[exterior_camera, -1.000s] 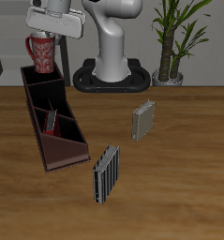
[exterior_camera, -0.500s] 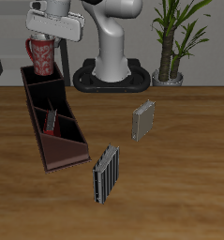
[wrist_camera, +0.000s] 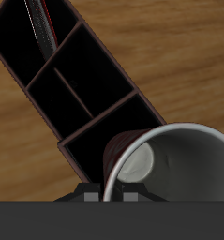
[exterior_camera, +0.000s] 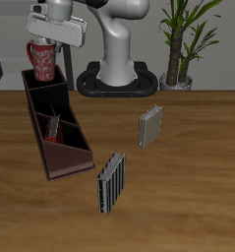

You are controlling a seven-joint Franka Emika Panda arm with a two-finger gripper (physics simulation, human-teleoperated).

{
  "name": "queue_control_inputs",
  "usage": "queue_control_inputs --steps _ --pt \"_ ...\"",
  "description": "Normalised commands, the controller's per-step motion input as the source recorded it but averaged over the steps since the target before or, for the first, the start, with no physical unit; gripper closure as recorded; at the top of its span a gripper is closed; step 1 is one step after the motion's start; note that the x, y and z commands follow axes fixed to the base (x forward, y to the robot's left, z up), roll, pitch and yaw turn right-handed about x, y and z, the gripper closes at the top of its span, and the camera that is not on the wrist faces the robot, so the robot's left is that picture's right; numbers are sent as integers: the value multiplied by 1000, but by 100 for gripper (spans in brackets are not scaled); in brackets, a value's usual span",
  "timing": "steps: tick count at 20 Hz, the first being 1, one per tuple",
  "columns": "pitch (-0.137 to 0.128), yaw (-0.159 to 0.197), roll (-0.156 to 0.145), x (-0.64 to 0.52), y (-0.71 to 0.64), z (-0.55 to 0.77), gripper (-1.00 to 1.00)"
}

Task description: Place the red book into the right desk caddy's left compartment and place the red mug into the right desk caddy's right compartment

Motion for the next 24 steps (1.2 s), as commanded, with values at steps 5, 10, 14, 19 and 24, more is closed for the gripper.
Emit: queue_control_inputs --steps 5,10,14,19,24 --pt "-7 -4 0 -33 5 -22 100" --pt "11 -15 9 68 20 -108 100" --pt "14 -28 -5 68 -23 -97 100" --pt "6 -32 4 40 27 -84 100" --pt "6 -19 13 34 67 -104 100"
